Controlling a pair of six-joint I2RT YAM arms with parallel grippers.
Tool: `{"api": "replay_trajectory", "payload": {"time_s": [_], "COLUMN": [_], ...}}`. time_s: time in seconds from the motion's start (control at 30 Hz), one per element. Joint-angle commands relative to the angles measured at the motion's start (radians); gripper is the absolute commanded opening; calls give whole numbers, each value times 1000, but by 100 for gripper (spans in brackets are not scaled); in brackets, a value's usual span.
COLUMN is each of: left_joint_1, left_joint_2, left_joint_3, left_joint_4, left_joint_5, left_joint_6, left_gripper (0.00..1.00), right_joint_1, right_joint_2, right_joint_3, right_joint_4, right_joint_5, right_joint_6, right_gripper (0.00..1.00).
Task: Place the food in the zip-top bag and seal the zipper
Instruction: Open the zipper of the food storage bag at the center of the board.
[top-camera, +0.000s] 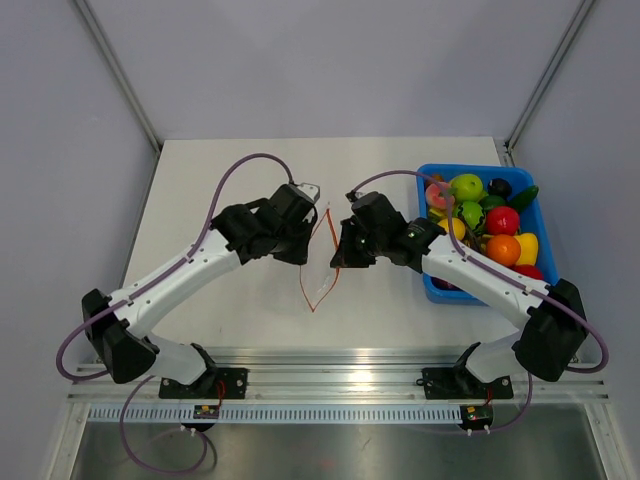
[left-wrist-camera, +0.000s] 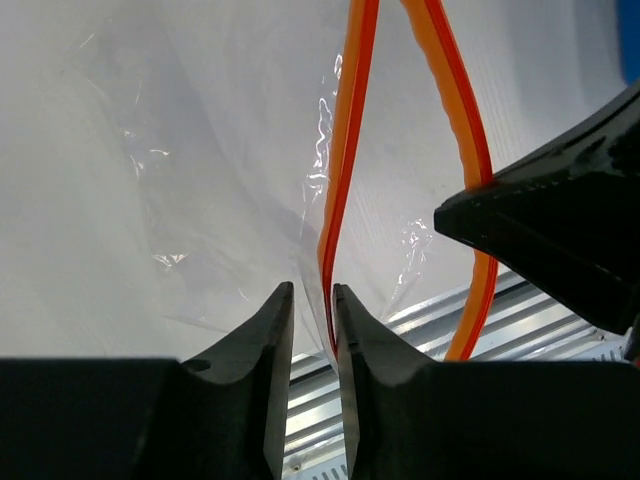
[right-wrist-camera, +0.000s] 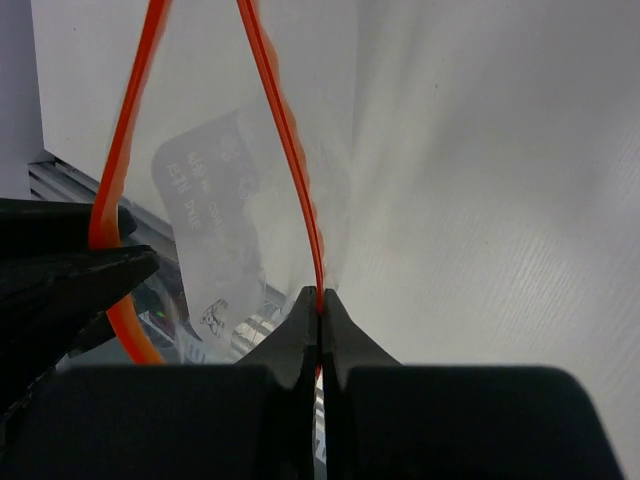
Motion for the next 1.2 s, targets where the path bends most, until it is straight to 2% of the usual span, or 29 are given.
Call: {"api": "replay_trajectory", "payload": {"time_s": [0.0, 0.1, 0.23, 0.33, 0.37, 0.4, 0.43, 0.47, 0.57, 0.7, 0.8, 1.03, 1.1, 1.17], "left_joint_1": [2, 2, -2, -2, -2, -2, -2, -2, -2, 35, 40, 38, 38, 38], "left_joint_2": [-9, -12, -29, -37, -40, -46, -57, -61, -95, -106, -91, 84, 127, 144], "left_joint_3": [-32, -75, -118, -134, -137, -141, -143, -148, -160, -143, -114, -40, -23, 3], "left_joint_4": [116, 155, 198, 201, 199, 199, 198, 198, 208, 207, 207, 265, 270, 268], "left_joint_5": [-21, -4, 9, -11, -16, -25, -27, -28, 18, 174, 161, 211, 223, 214], "left_joint_6": [-21, -48, -85, -102, -106, -110, -114, -119, -113, -123, -125, -134, -143, -148], "left_gripper": [25, 27, 35, 35, 34, 27, 9, 0, 0, 0, 0, 0, 0, 0], "right_joint_1": [7, 6, 6, 6, 6, 6, 6, 6, 2, -33, -70, -70, -71, -71], "right_joint_2": [-2, 0, -5, -14, -16, -16, -14, -13, 0, 18, -3, -13, -39, -66], "right_joint_3": [18, 6, -23, -29, -29, -29, -25, -20, -11, -50, -107, -121, -109, -100], "right_joint_4": [18, 33, 59, 58, 56, 53, 38, 25, -31, -104, -78, -81, -94, -107], "right_joint_5": [-36, -51, -67, -64, -59, -49, -39, -15, 68, 212, 231, 292, 310, 329], "right_joint_6": [8, 23, 51, 62, 62, 60, 54, 40, -15, -40, -32, 3, 0, -17], "right_gripper": [0, 0, 0, 0, 0, 0, 0, 0, 0, 0, 0, 0, 17, 41]}}
